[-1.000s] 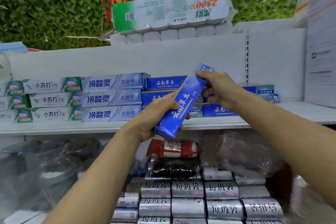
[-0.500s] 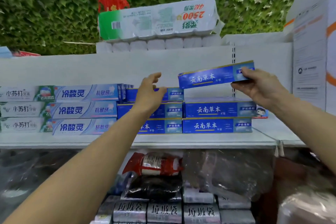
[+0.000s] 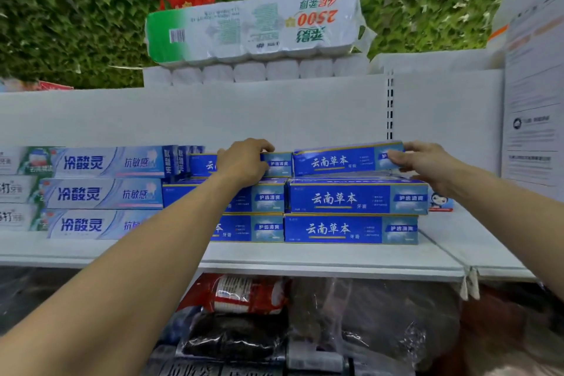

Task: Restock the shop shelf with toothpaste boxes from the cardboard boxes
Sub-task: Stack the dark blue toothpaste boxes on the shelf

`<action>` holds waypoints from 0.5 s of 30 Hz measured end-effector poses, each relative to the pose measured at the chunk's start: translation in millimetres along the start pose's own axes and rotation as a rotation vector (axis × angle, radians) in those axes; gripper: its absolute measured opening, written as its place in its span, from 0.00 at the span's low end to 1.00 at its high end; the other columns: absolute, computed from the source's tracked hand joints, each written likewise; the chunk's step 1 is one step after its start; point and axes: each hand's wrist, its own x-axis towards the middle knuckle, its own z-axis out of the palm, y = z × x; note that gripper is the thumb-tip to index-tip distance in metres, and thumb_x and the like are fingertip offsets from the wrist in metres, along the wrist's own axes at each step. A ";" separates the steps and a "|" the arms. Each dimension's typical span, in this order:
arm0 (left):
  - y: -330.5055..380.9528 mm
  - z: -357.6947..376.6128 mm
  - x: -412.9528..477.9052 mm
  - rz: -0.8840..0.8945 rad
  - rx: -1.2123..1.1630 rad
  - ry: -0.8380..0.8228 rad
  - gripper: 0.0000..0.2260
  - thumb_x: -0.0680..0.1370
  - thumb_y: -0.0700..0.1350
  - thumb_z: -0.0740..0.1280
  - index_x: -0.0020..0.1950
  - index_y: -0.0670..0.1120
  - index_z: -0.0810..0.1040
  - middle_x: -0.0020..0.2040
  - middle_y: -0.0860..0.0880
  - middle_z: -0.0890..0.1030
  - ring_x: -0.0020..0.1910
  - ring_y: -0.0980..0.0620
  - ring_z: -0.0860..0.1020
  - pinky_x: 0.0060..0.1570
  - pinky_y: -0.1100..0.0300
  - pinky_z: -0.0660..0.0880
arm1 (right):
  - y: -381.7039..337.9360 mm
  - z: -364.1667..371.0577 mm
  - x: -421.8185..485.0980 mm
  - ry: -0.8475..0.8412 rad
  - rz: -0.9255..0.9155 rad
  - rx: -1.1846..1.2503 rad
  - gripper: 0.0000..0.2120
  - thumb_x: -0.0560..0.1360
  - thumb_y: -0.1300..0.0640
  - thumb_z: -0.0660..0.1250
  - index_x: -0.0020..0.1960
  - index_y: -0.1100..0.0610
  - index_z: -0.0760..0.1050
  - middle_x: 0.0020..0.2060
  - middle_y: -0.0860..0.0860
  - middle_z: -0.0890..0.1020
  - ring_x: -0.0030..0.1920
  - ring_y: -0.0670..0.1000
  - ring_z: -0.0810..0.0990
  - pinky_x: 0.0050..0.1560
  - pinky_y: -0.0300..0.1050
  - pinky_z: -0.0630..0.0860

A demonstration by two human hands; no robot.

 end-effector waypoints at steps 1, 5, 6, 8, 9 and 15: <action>0.3 0.9 1.2 -0.003 0.009 -0.004 0.19 0.77 0.46 0.67 0.67 0.56 0.73 0.67 0.51 0.75 0.64 0.46 0.73 0.64 0.42 0.68 | 2.4 1.1 1.2 -0.007 0.021 0.005 0.13 0.76 0.56 0.69 0.58 0.58 0.73 0.45 0.55 0.81 0.43 0.55 0.79 0.48 0.54 0.77; 4.1 -0.2 3.7 -0.025 0.018 -0.024 0.18 0.77 0.47 0.67 0.67 0.57 0.72 0.67 0.52 0.75 0.65 0.46 0.72 0.64 0.42 0.67 | 5.6 0.6 5.8 -0.029 0.056 -0.002 0.16 0.77 0.58 0.67 0.63 0.58 0.71 0.51 0.58 0.80 0.40 0.55 0.80 0.42 0.51 0.78; 5.1 -0.3 3.9 -0.030 0.018 -0.026 0.18 0.77 0.48 0.67 0.67 0.57 0.72 0.66 0.52 0.75 0.65 0.46 0.72 0.64 0.42 0.67 | 5.7 0.3 6.3 -0.030 0.055 -0.004 0.16 0.77 0.58 0.67 0.64 0.58 0.70 0.52 0.58 0.80 0.40 0.54 0.80 0.41 0.50 0.78; 6.1 1.1 5.3 -0.034 0.021 -0.021 0.18 0.77 0.48 0.66 0.67 0.58 0.72 0.66 0.52 0.75 0.65 0.46 0.72 0.64 0.42 0.67 | 6.2 -0.3 7.5 -0.025 0.052 0.001 0.18 0.78 0.57 0.66 0.66 0.58 0.70 0.52 0.58 0.80 0.40 0.53 0.80 0.39 0.48 0.77; 6.3 1.9 5.7 -0.036 0.023 -0.021 0.18 0.77 0.48 0.66 0.67 0.58 0.72 0.66 0.52 0.75 0.65 0.46 0.72 0.64 0.42 0.68 | 6.6 0.0 7.4 -0.021 0.052 -0.008 0.18 0.78 0.57 0.66 0.66 0.58 0.70 0.53 0.58 0.80 0.41 0.54 0.81 0.38 0.47 0.77; 7.1 1.5 5.9 -0.051 0.009 -0.039 0.18 0.77 0.50 0.66 0.67 0.57 0.72 0.66 0.52 0.76 0.64 0.46 0.73 0.64 0.42 0.67 | 1.8 2.7 1.1 -0.028 0.056 -0.119 0.12 0.79 0.56 0.64 0.59 0.60 0.71 0.52 0.59 0.81 0.42 0.56 0.80 0.43 0.47 0.76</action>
